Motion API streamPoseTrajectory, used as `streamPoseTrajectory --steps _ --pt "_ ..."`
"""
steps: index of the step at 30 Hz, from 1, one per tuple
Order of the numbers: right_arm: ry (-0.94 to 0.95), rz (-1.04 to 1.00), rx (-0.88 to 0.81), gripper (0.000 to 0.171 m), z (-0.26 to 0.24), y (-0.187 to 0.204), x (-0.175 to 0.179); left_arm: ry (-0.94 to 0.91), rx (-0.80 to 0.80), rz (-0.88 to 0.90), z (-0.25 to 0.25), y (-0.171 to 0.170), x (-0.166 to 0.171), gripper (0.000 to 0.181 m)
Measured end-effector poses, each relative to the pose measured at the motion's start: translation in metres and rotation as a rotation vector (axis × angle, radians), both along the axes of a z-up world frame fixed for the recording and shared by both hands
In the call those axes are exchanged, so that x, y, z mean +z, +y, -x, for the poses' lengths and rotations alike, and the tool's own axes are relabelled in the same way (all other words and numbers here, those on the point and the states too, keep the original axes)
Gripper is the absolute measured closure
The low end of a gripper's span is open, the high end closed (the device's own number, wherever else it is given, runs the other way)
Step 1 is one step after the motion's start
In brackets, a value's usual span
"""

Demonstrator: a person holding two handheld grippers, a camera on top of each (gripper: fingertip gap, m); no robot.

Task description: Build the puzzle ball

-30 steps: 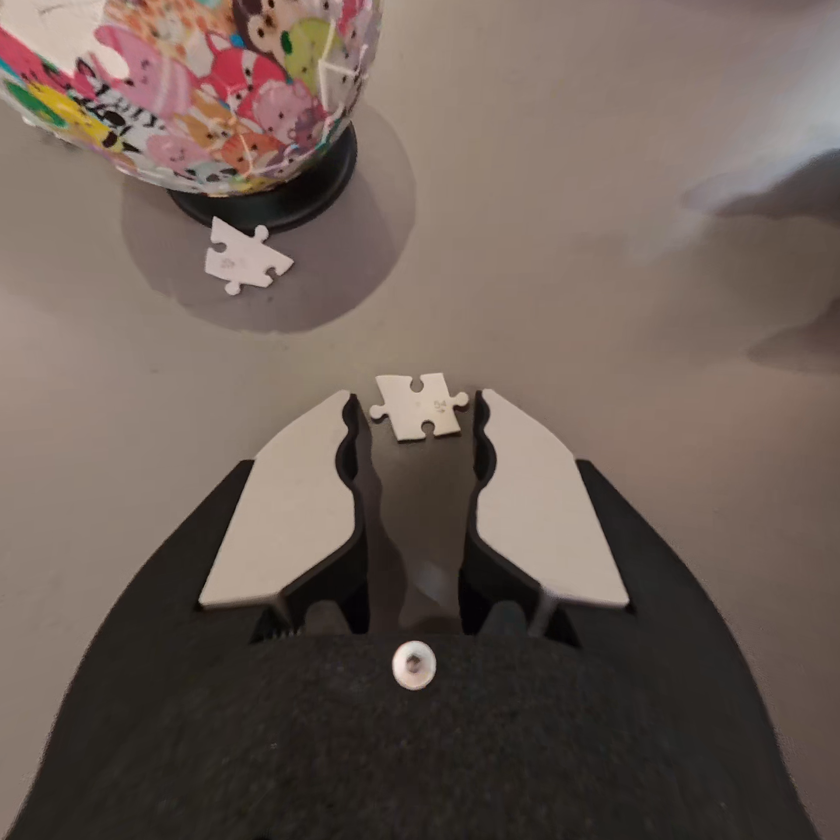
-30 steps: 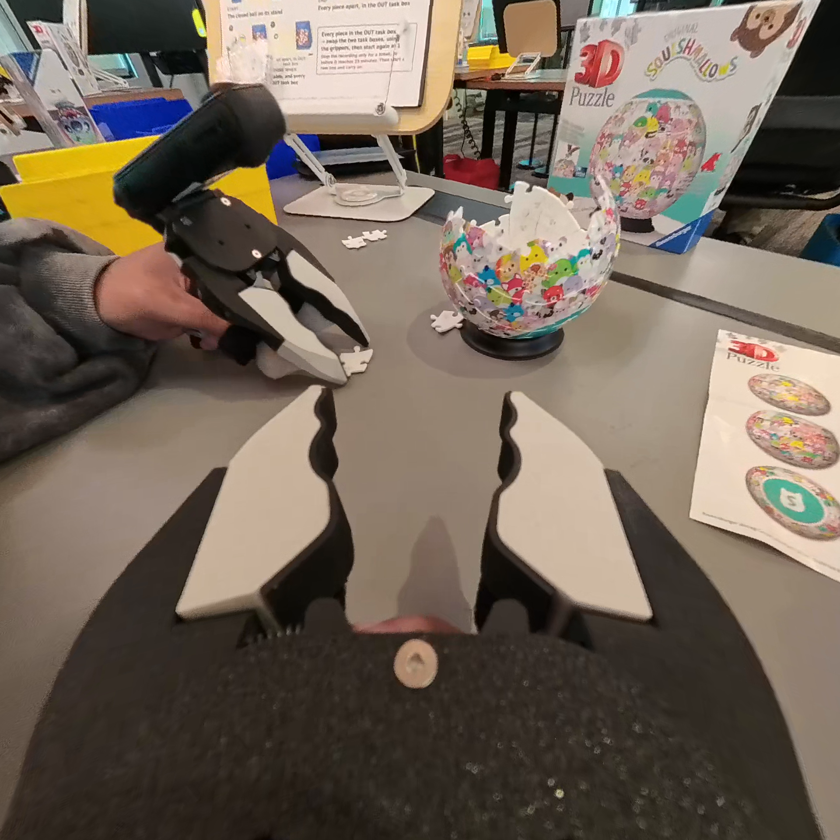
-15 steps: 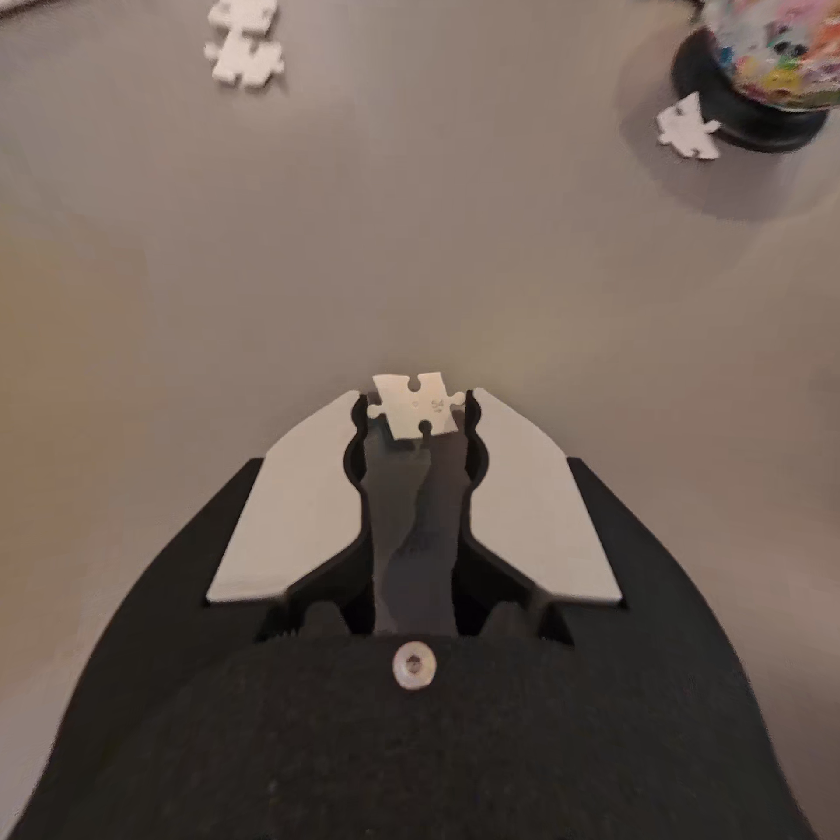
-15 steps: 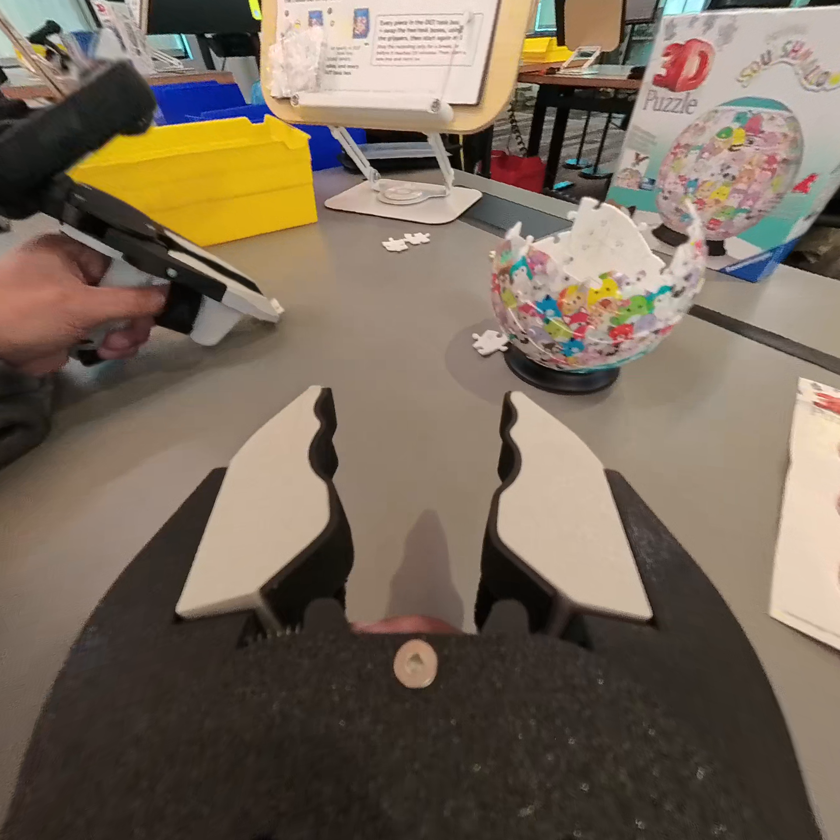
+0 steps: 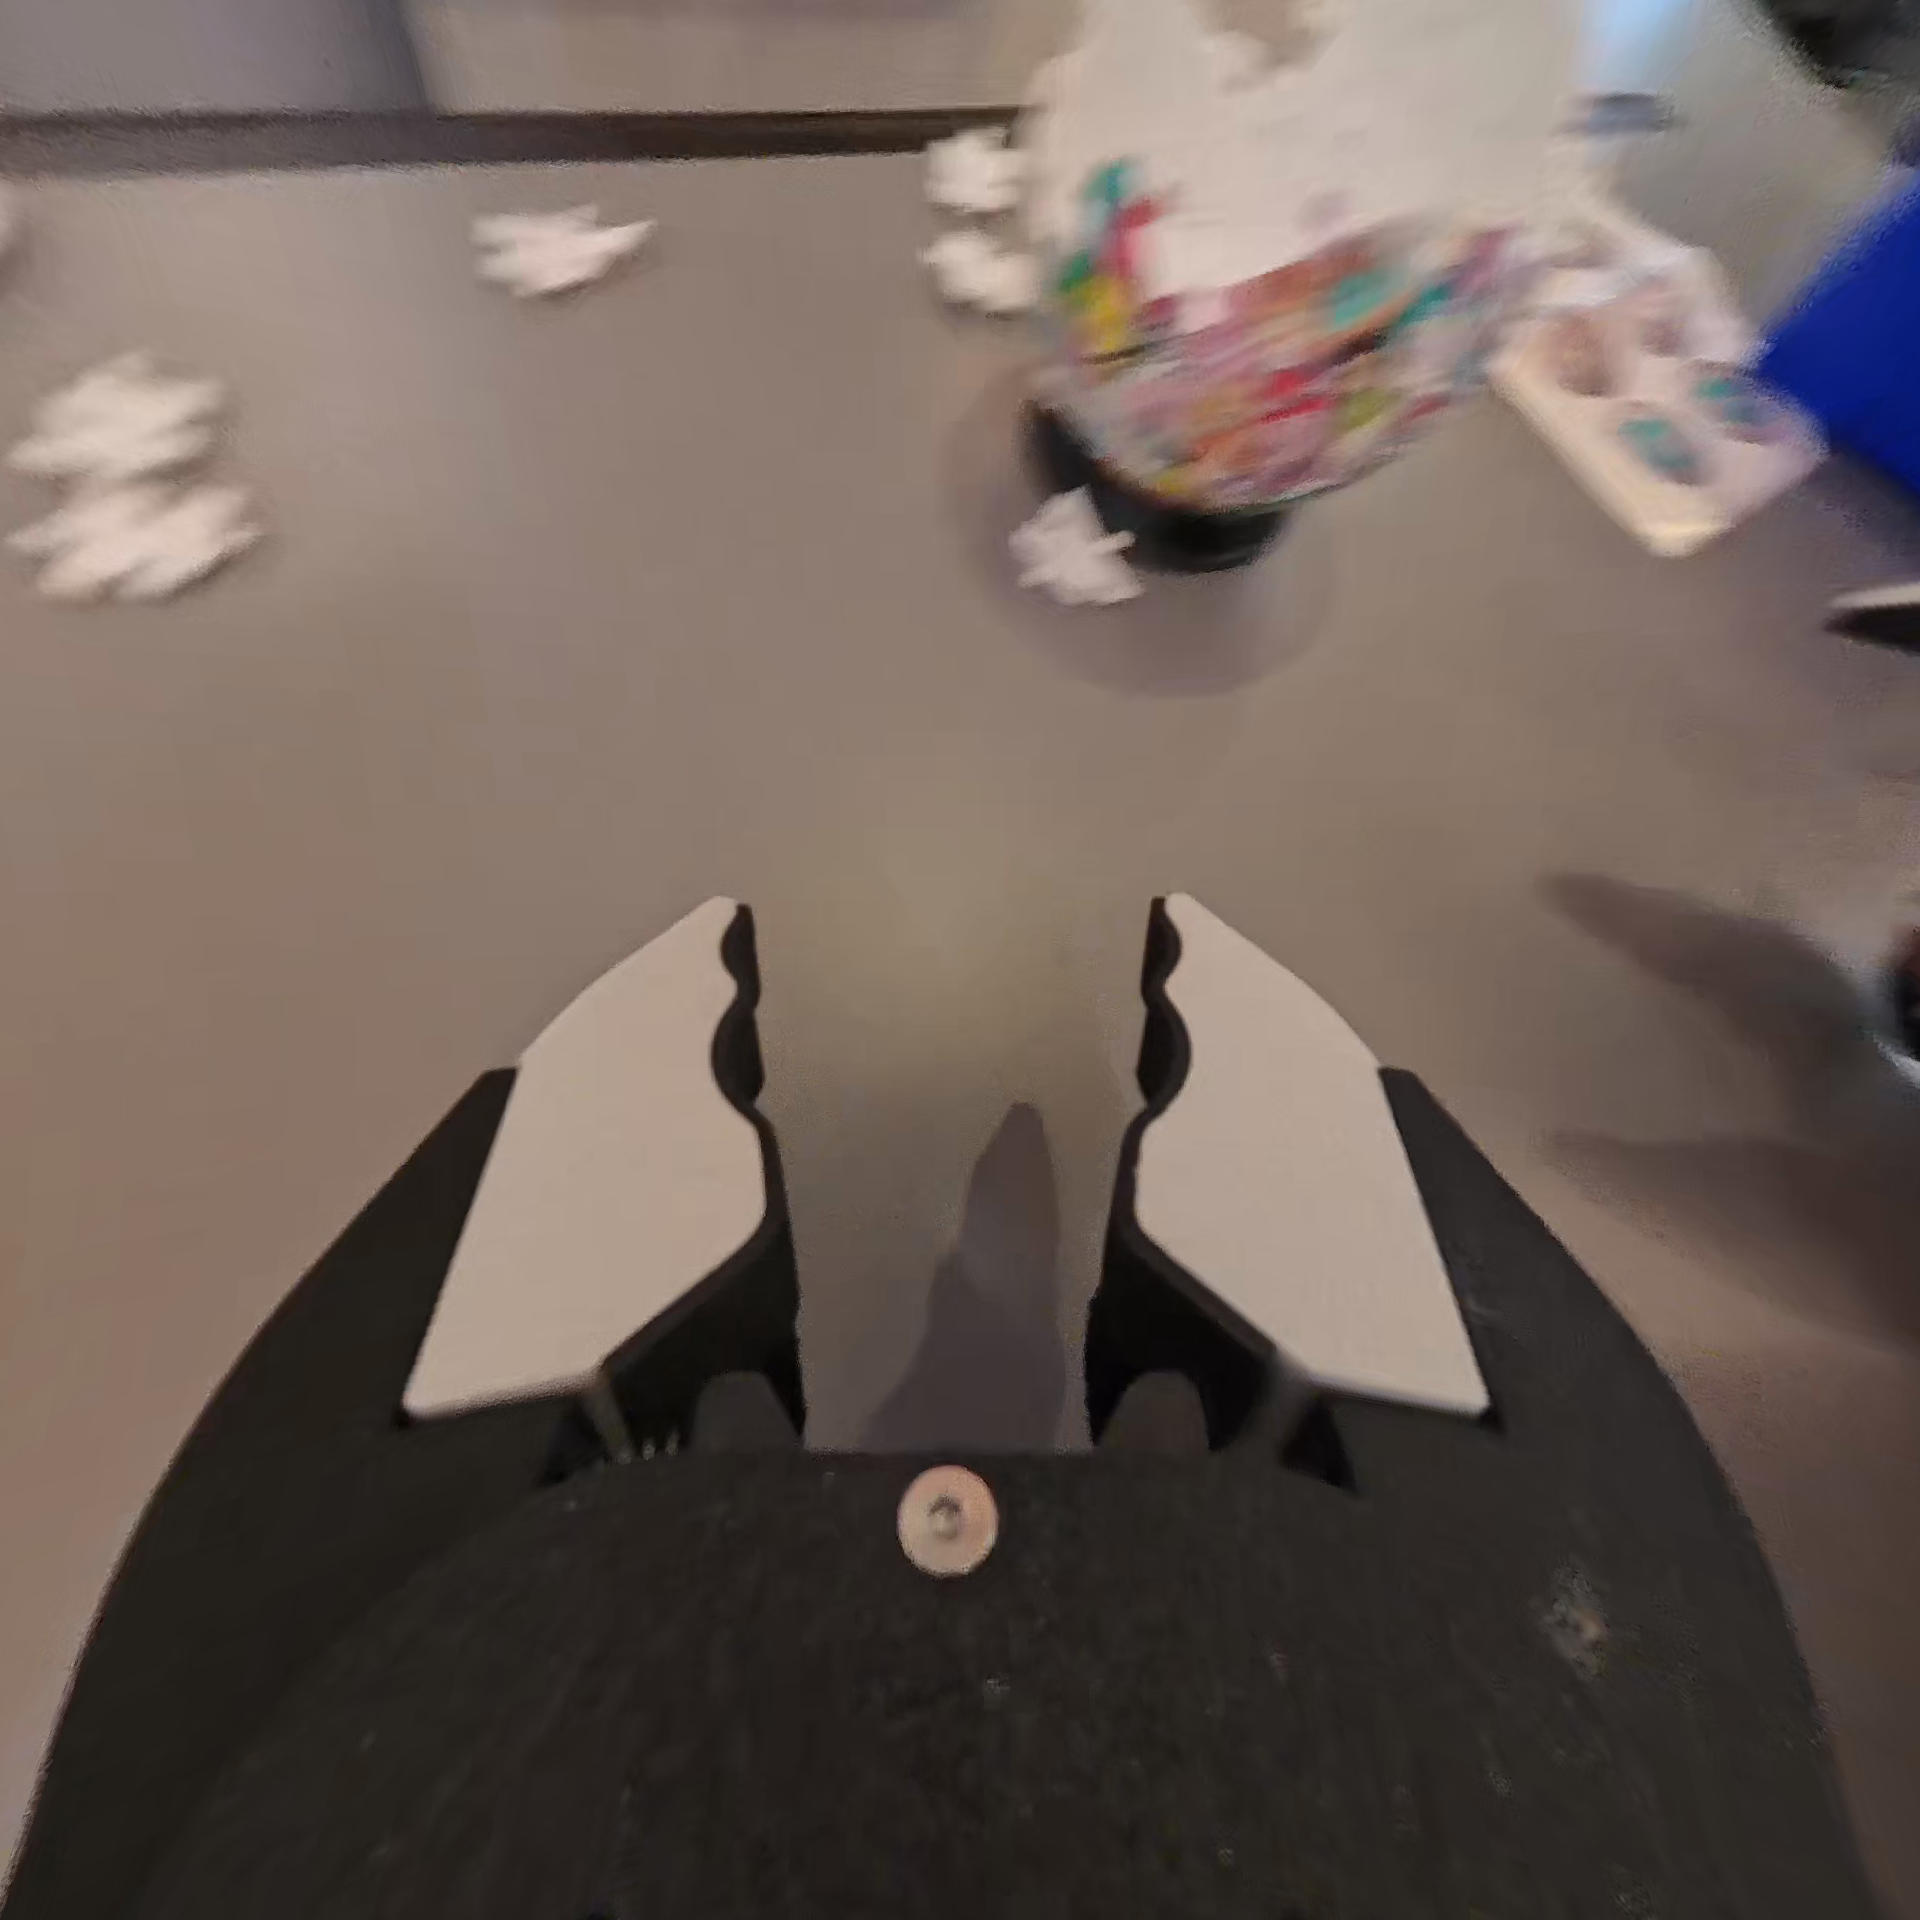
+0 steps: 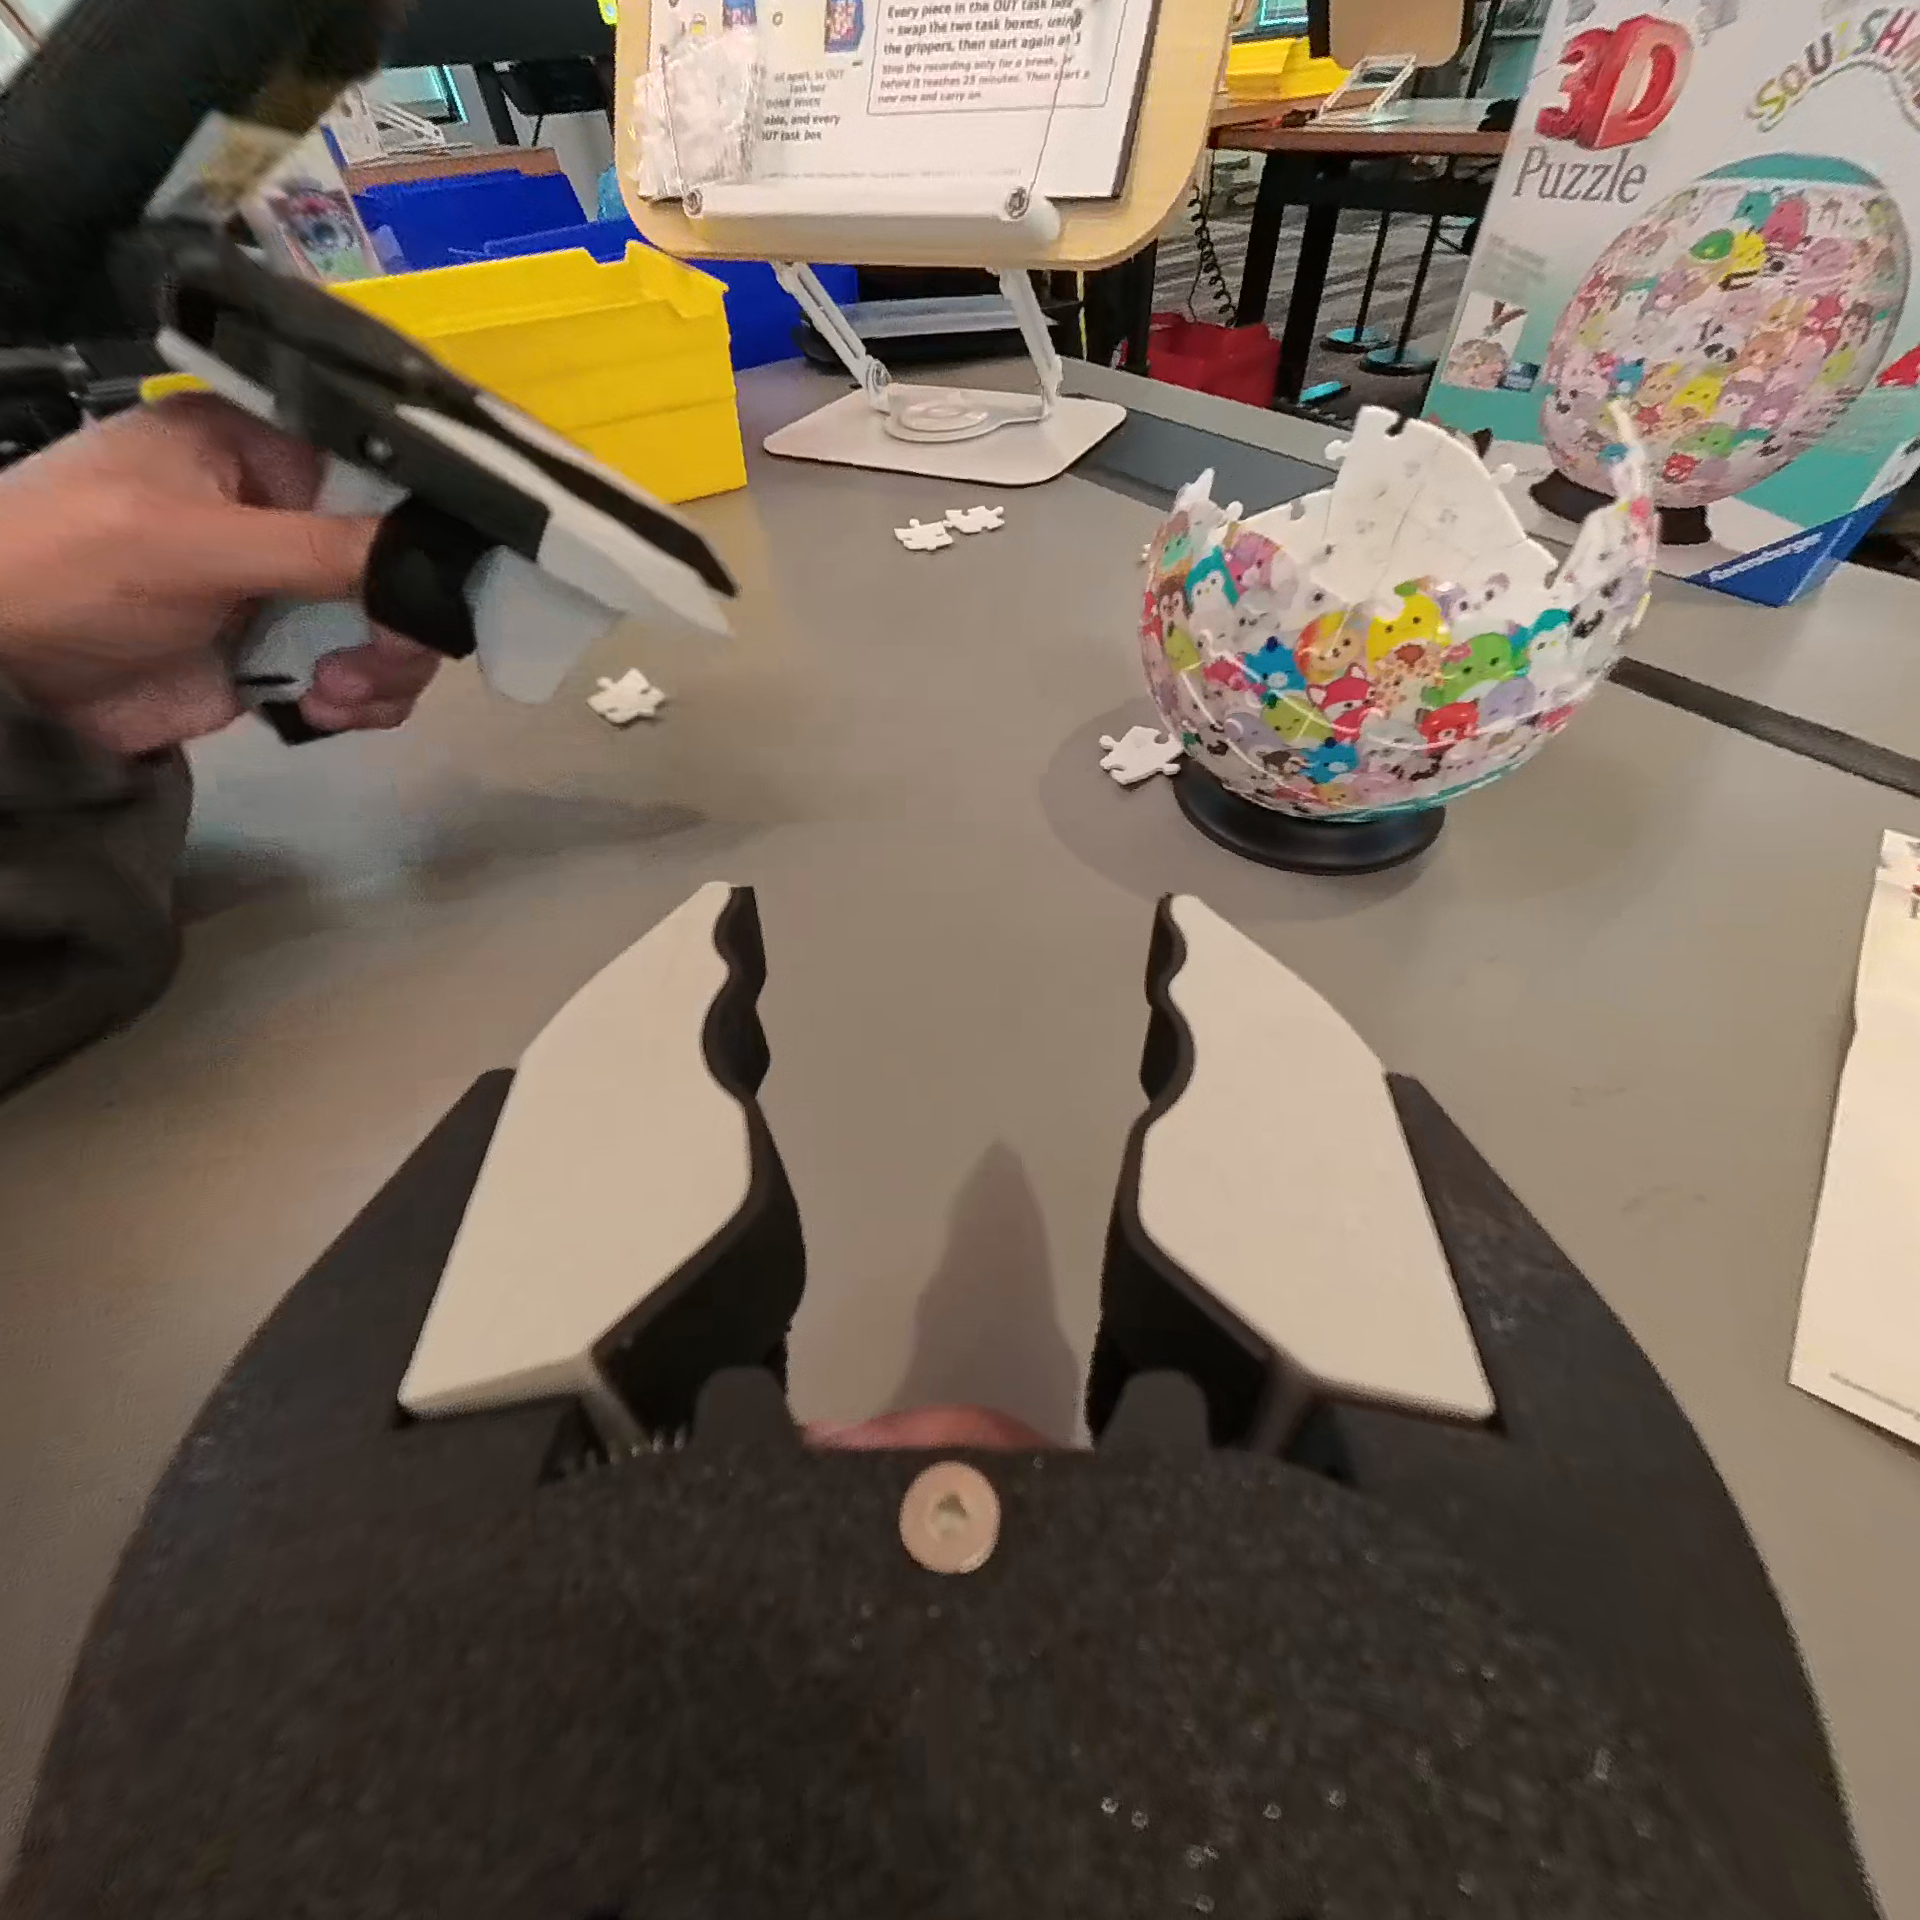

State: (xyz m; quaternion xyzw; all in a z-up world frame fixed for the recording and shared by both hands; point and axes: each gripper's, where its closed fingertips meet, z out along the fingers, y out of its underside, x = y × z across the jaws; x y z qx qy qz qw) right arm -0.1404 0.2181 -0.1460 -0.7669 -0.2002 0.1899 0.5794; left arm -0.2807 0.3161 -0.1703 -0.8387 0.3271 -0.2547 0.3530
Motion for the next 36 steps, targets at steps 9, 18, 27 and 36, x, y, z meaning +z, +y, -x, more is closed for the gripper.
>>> streamPoseTrajectory --steps 9,18,27,36 --pt "0.010 0.006 -0.017 0.102 -0.011 -0.004 -0.001 0.260 -0.448 -0.068 -0.102 0.050 -0.043 0.104" --pt "0.021 0.018 -0.017 0.102 -0.015 -0.003 -0.004 0.272 -0.522 -0.105 -0.117 0.056 -0.057 0.140" --pt "0.011 0.024 -0.012 0.102 -0.014 -0.004 -0.005 0.279 -0.508 -0.120 -0.056 0.022 -0.030 0.145" --pt "-0.002 0.031 0.022 0.102 -0.003 -0.006 -0.007 0.389 -0.528 -0.069 0.050 -0.022 -0.040 0.145"
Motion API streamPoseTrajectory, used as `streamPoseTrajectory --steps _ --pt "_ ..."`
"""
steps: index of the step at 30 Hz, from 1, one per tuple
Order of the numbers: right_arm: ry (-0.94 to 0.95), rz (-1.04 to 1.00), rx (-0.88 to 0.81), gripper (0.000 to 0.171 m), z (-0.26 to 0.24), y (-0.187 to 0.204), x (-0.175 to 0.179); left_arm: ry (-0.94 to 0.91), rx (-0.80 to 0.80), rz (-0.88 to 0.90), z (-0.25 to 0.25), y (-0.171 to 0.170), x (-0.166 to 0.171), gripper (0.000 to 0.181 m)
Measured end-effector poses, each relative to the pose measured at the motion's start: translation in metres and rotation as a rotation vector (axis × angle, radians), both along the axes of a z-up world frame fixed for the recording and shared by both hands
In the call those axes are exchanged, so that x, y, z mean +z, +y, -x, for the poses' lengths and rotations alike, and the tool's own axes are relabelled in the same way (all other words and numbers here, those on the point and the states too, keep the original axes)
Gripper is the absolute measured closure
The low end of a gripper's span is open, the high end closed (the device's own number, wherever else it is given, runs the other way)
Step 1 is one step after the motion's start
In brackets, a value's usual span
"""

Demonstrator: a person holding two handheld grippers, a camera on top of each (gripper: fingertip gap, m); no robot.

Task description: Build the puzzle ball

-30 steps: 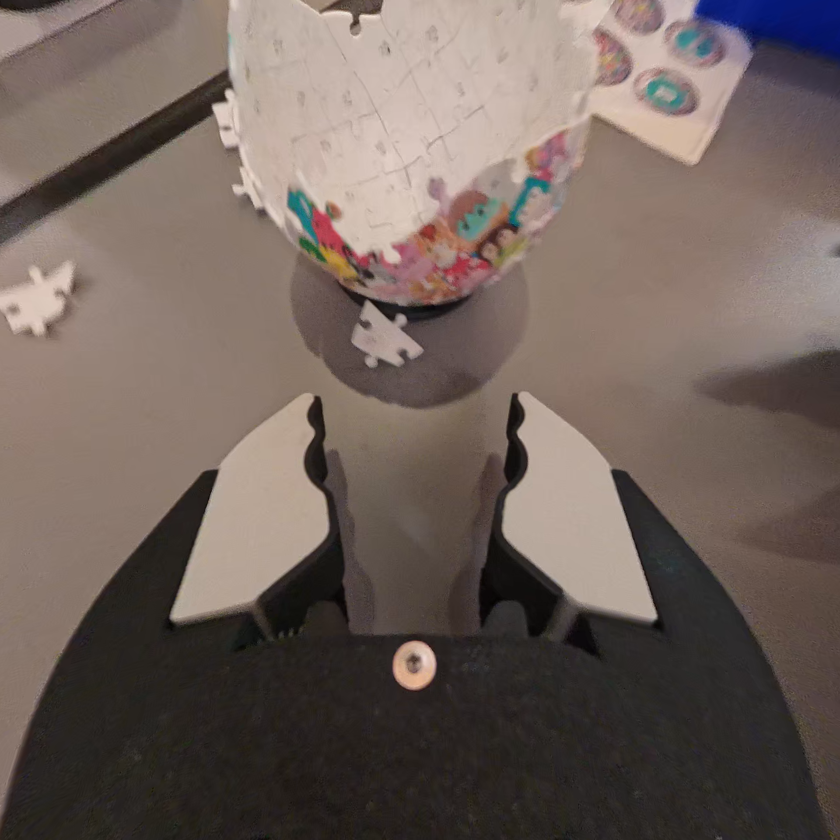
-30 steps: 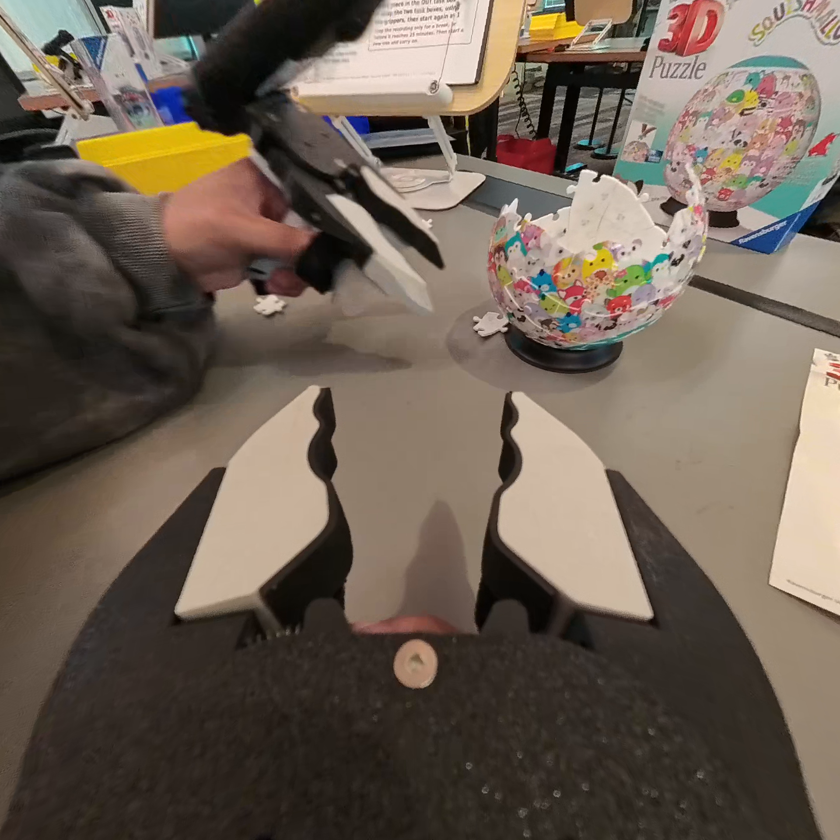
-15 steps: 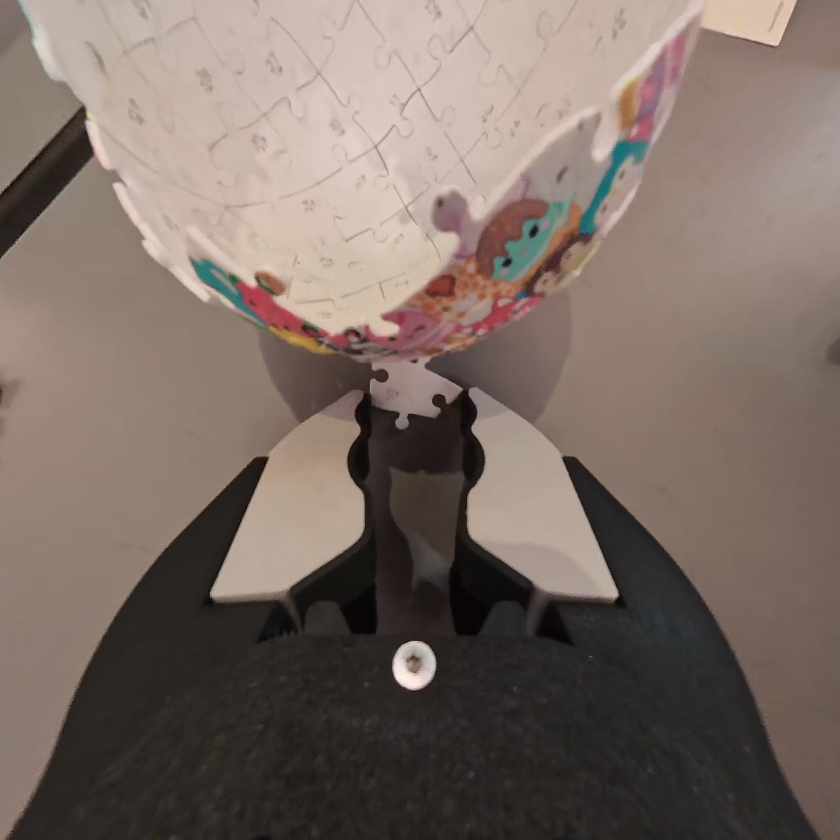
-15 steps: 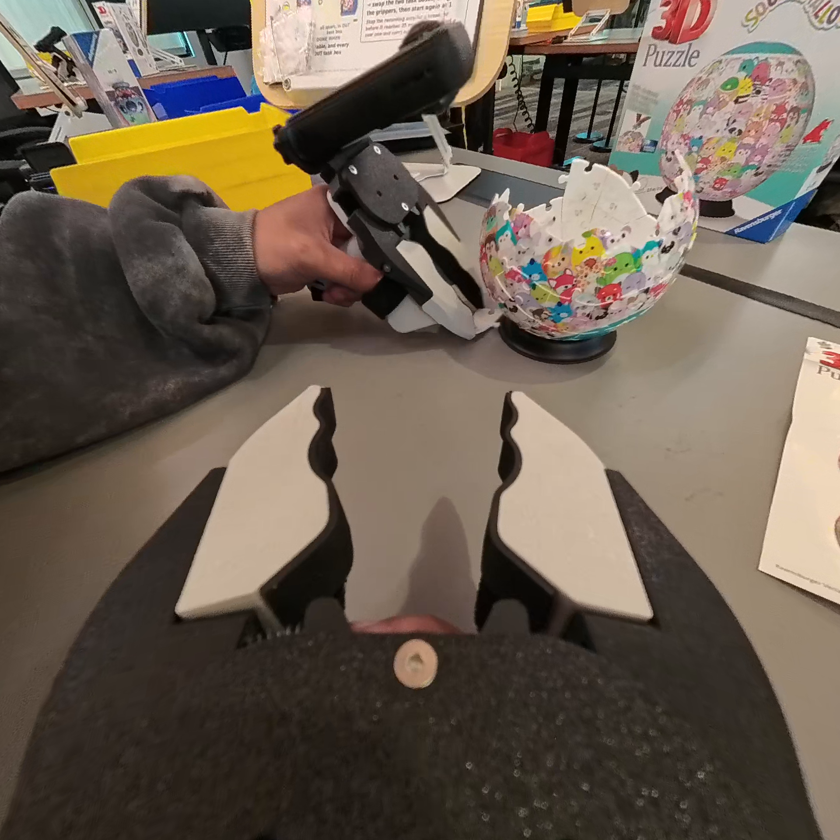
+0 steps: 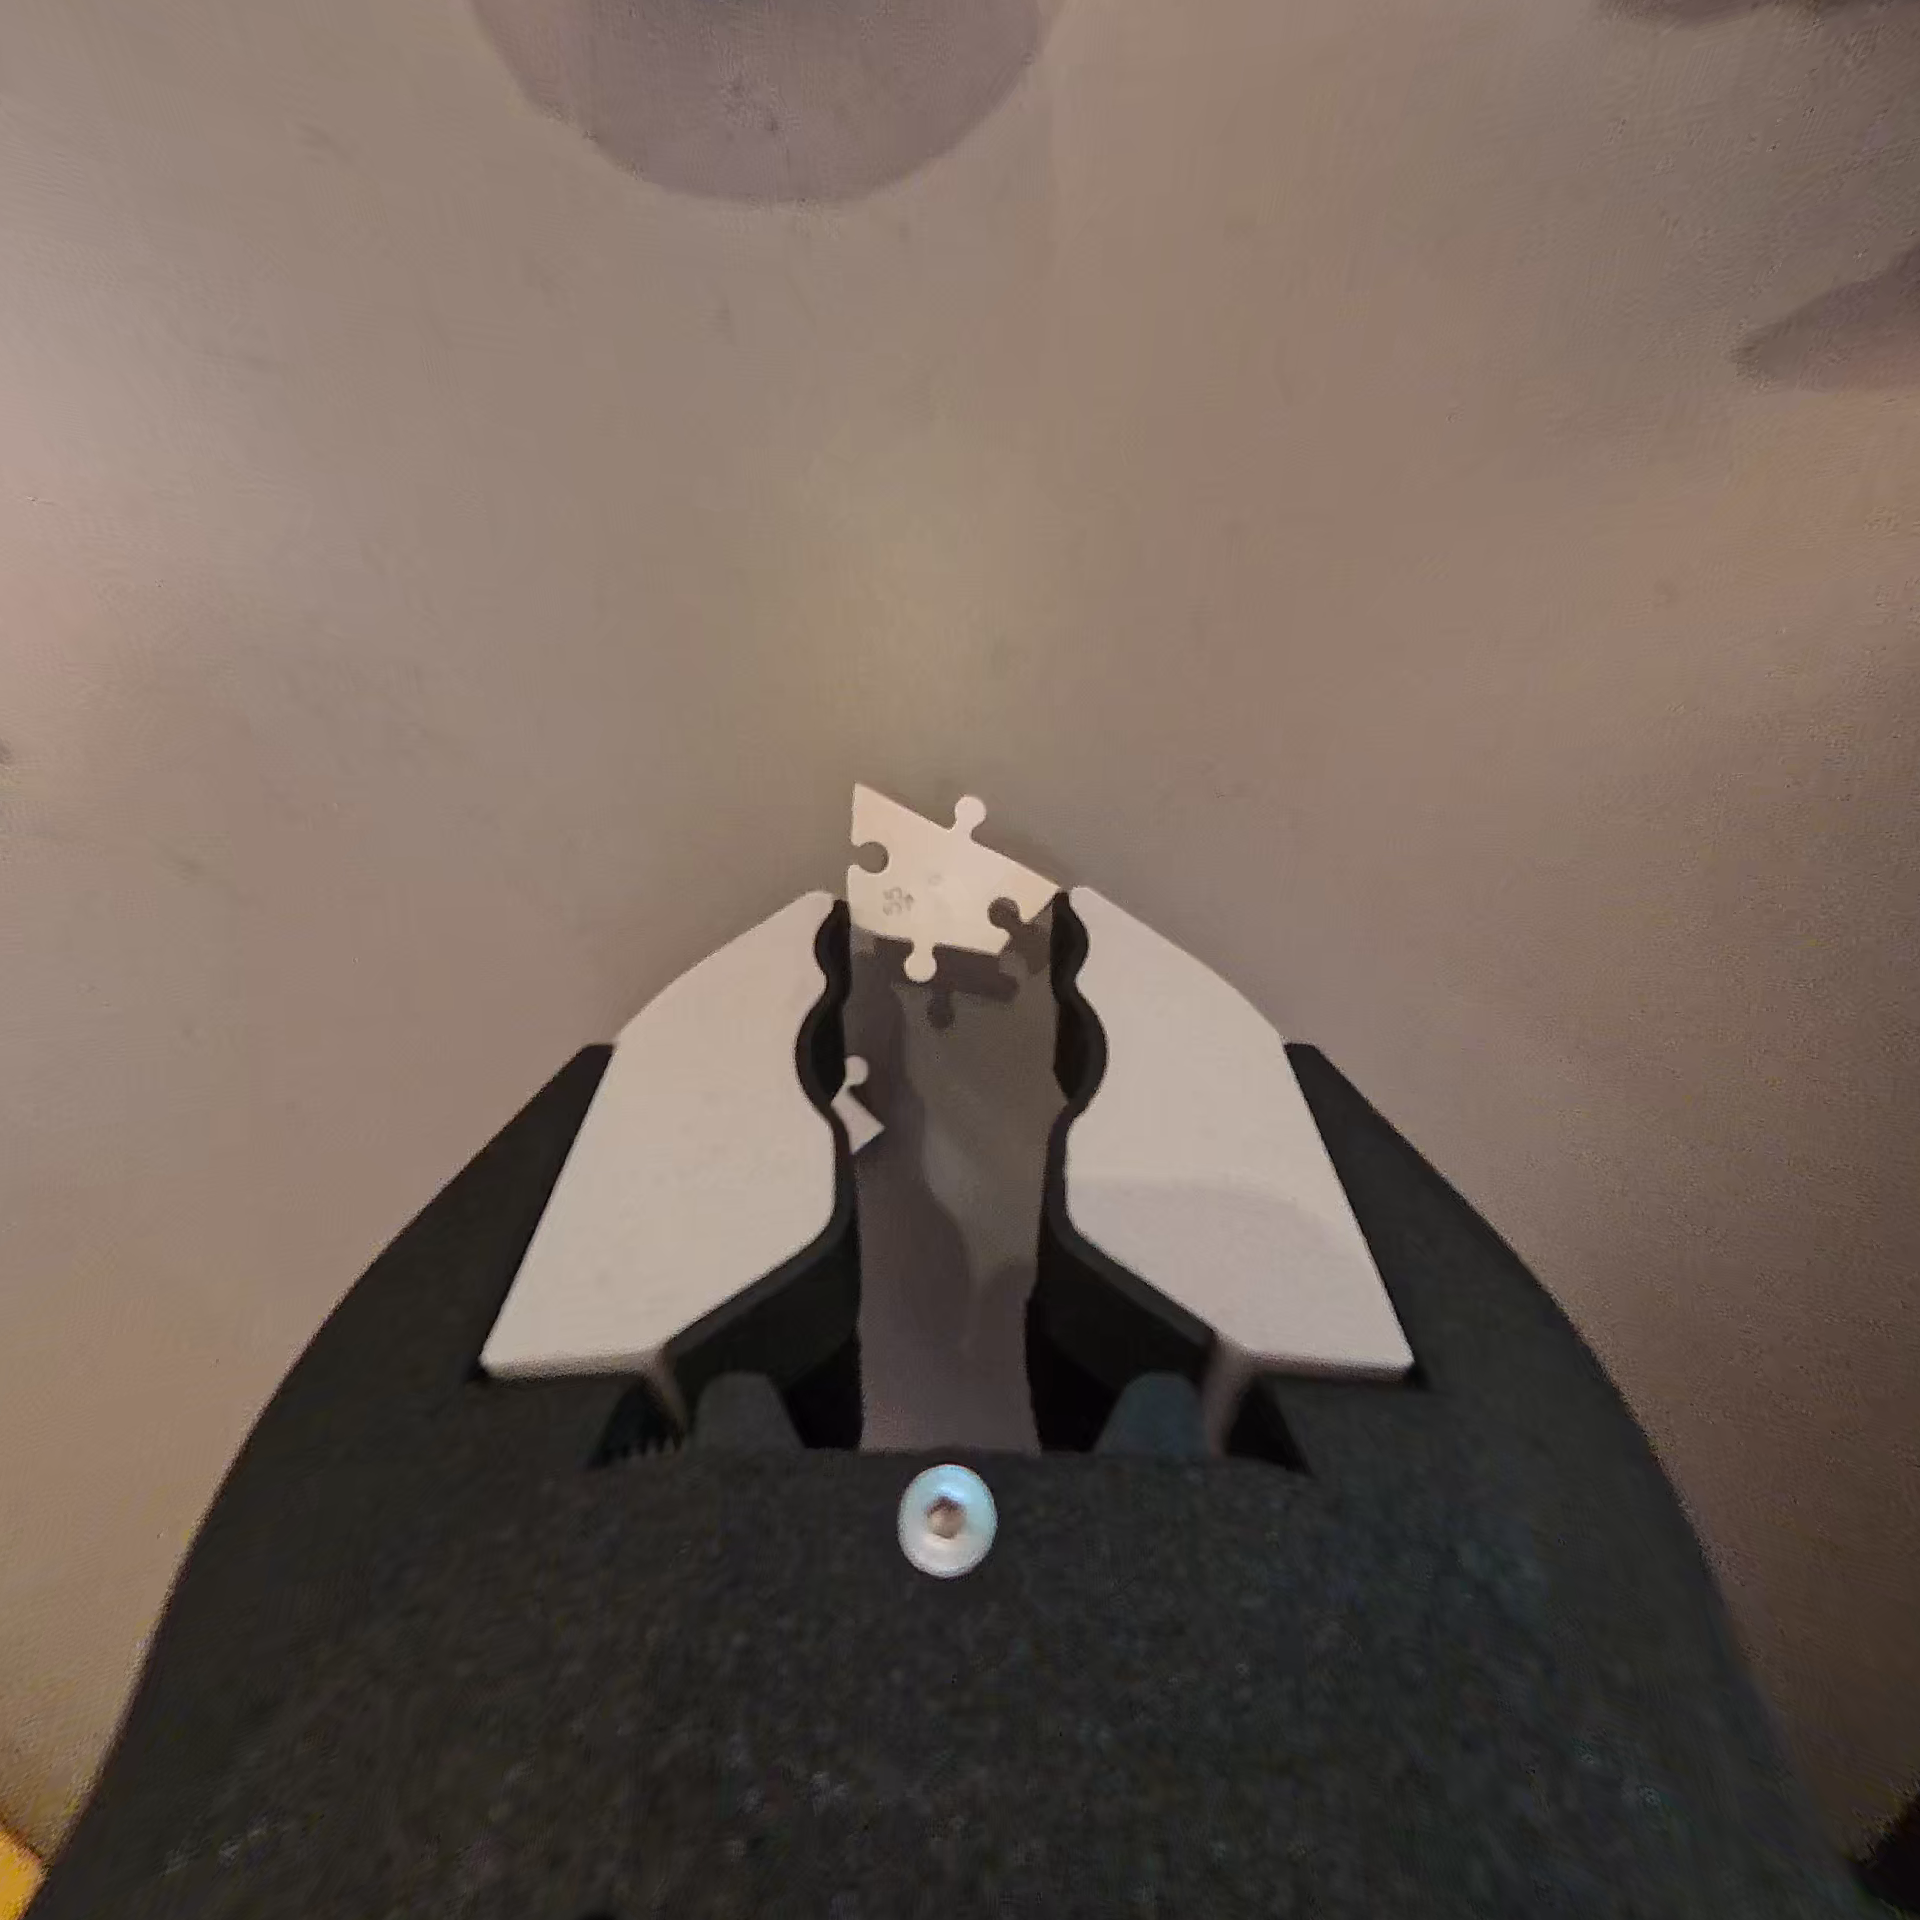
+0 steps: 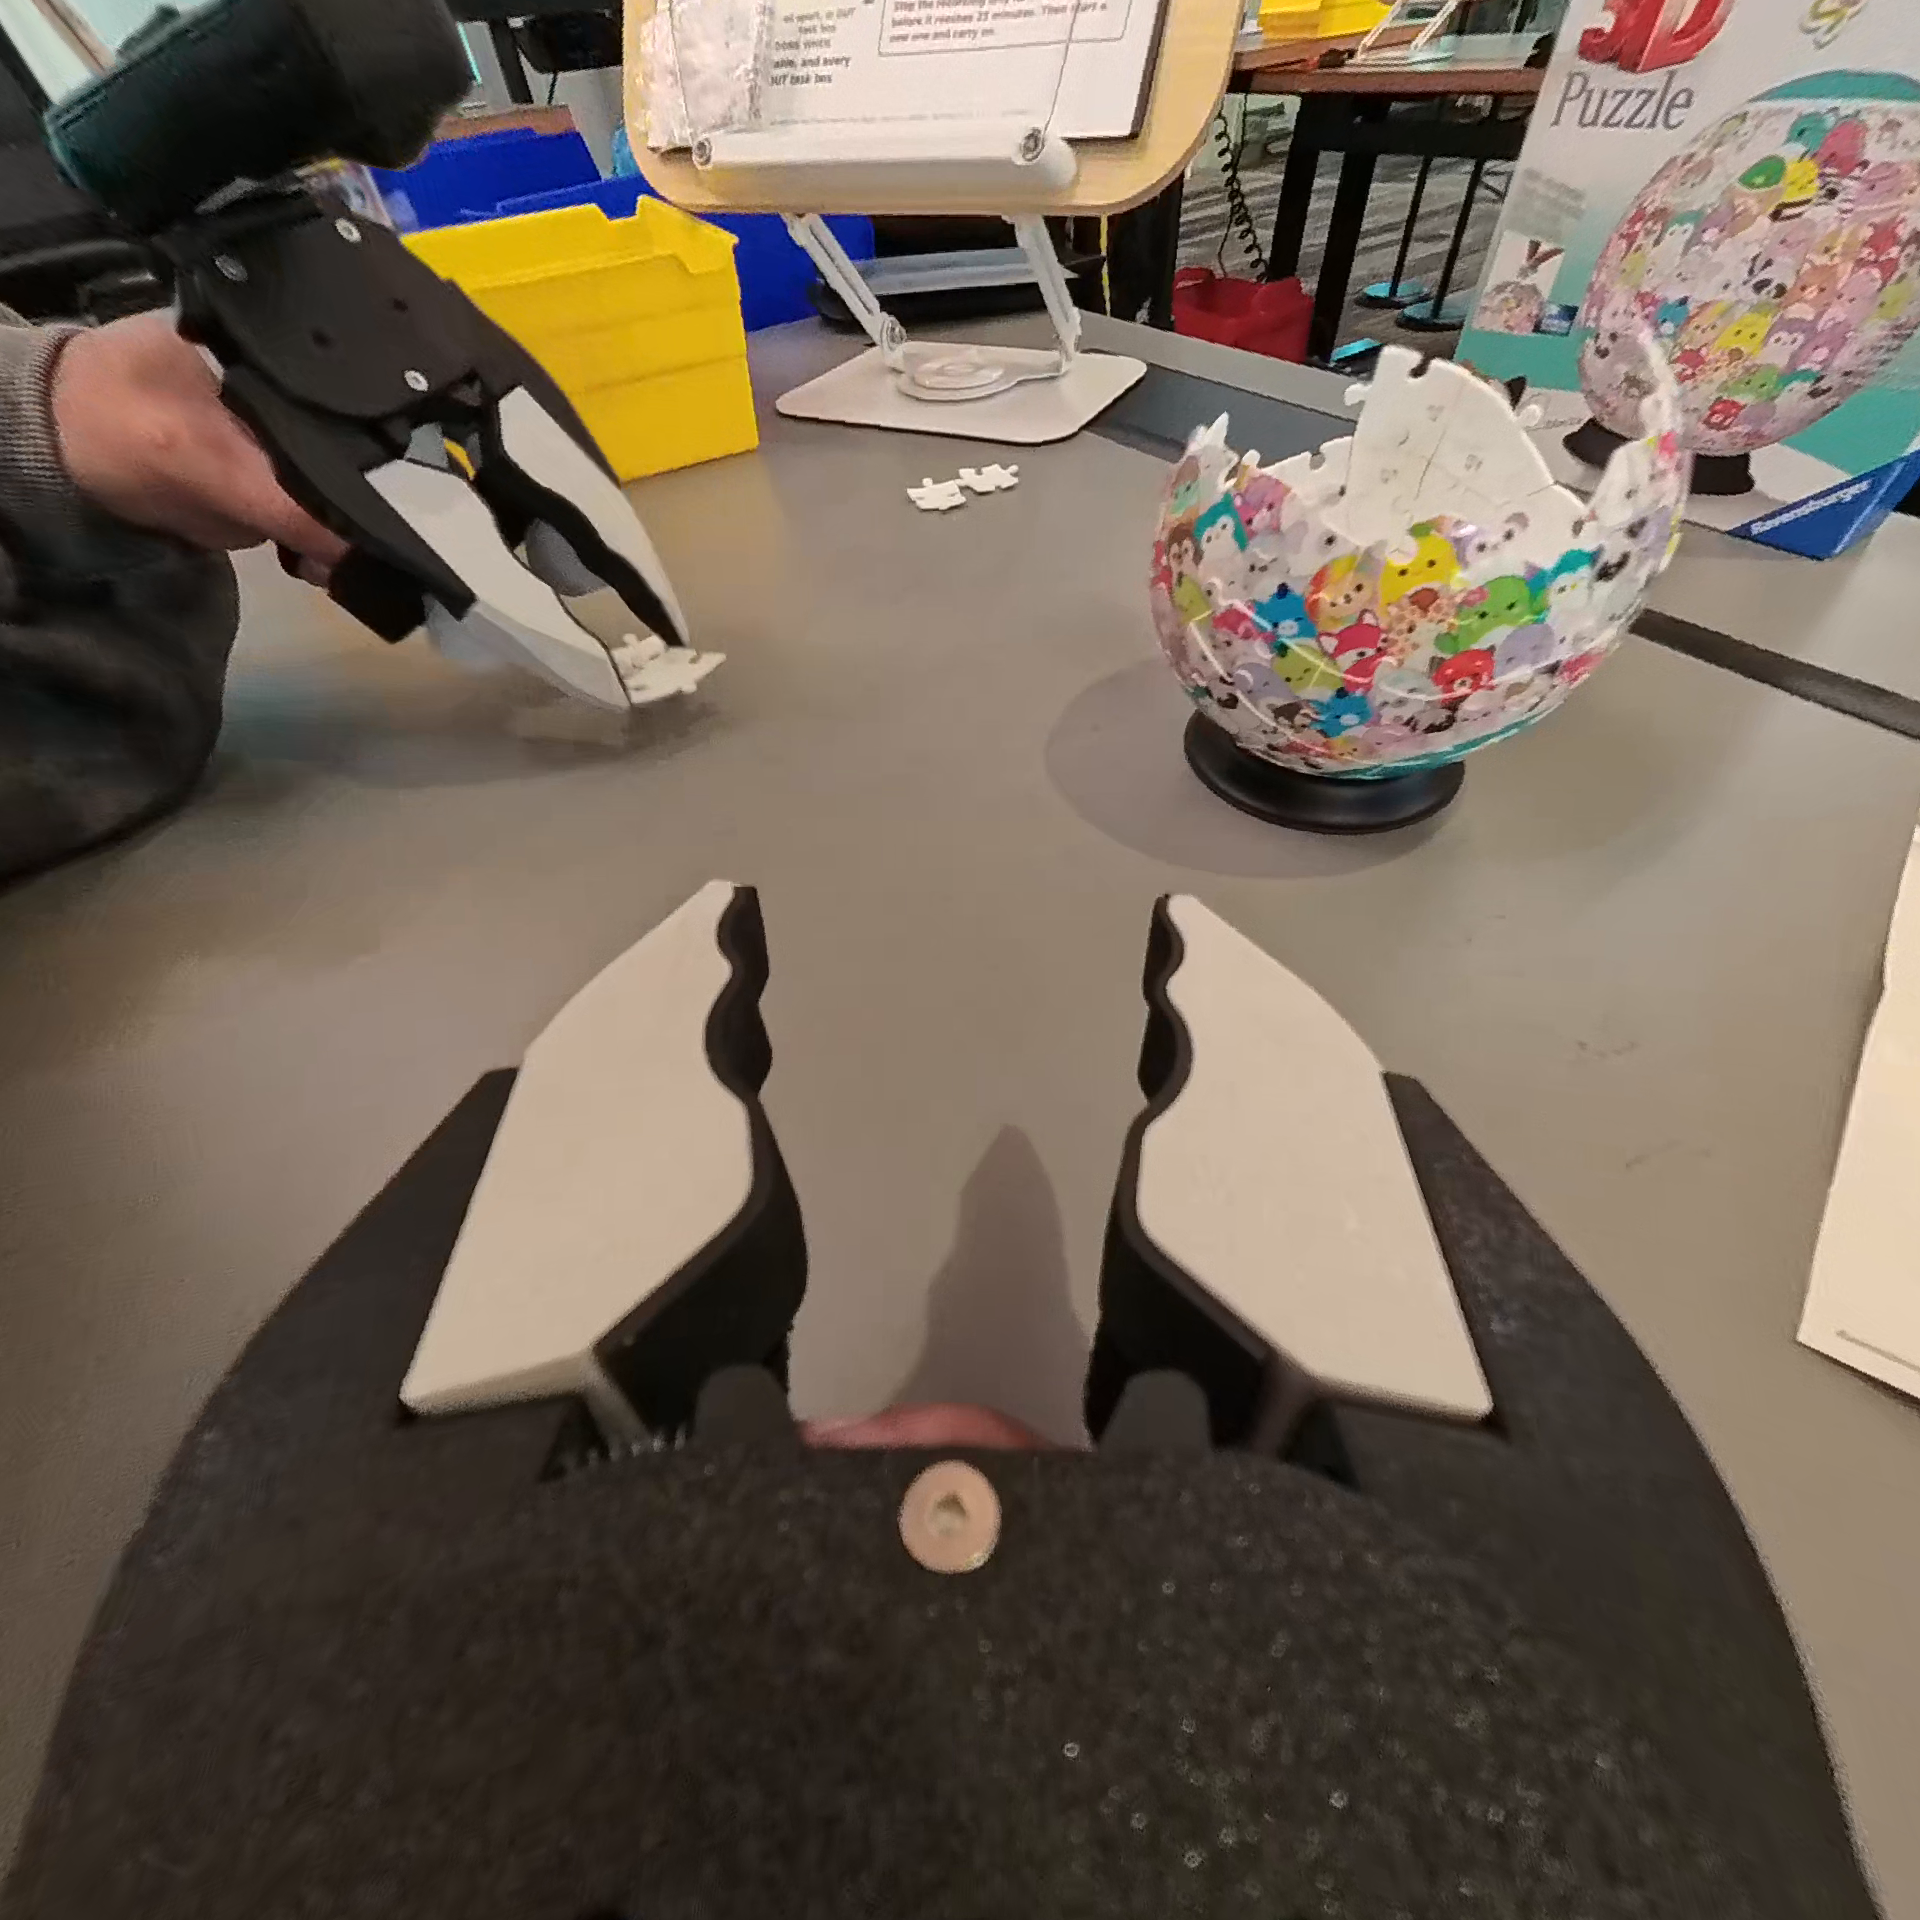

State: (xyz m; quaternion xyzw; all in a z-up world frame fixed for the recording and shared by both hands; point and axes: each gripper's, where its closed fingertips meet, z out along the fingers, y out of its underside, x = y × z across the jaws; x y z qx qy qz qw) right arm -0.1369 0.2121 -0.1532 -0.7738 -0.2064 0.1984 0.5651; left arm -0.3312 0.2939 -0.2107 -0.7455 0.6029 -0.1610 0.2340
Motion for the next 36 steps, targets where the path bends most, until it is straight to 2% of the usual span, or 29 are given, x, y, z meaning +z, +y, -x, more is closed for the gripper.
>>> streamPoseTrajectory --steps 10,11,12,14,16,18,20,22,24,26,28,32,36 --pt "-0.021 -0.001 -0.001 0.102 0.000 -0.001 -0.001 0.047 -0.014 -0.010 0.010 0.005 -0.016 0.144" --pt "-0.019 -0.001 -0.001 0.102 0.000 0.000 -0.001 0.045 -0.006 -0.006 0.011 0.005 -0.015 0.135" --pt "-0.018 -0.001 -0.001 0.102 0.000 0.000 -0.001 0.044 -0.002 -0.001 0.012 0.005 -0.012 0.118" --pt "-0.012 0.001 -0.001 0.102 -0.001 0.000 -0.001 0.018 -0.010 -0.012 0.011 0.005 0.006 0.113" --pt "-0.006 0.001 -0.003 0.102 -0.002 0.000 -0.001 -0.074 -0.013 -0.055 0.001 0.019 0.041 0.113" --pt "0.005 0.005 -0.005 0.102 -0.003 0.000 -0.001 -0.133 -0.020 -0.087 -0.013 0.046 0.072 0.112" --pt "0.015 0.009 -0.005 0.102 -0.004 0.001 -0.001 -0.112 0.008 -0.149 -0.027 0.095 0.087 0.122" --pt "0.021 0.008 -0.006 0.102 -0.004 0.001 0.000 -0.094 0.041 -0.164 -0.046 0.147 0.080 0.126" --pt "0.023 0.006 -0.010 0.102 -0.005 0.001 0.000 -0.074 0.106 -0.072 -0.066 0.191 0.057 0.123" --pt "0.028 0.005 -0.020 0.102 -0.008 0.001 0.001 -0.075 0.139 0.018 -0.087 0.219 0.033 0.121" --pt "0.038 0.006 -0.039 0.102 -0.012 0.002 0.001 -0.050 0.182 0.027 -0.097 0.243 0.011 0.120" --pt "0.075 0.008 -0.087 0.101 -0.022 0.007 0.003 -0.011 0.197 0.045 -0.106 0.257 -0.017 0.118" --pt "0.060 0.010 -0.101 0.102 -0.031 0.011 0.002 -0.062 0.163 0.018 -0.113 0.255 -0.018 0.122"
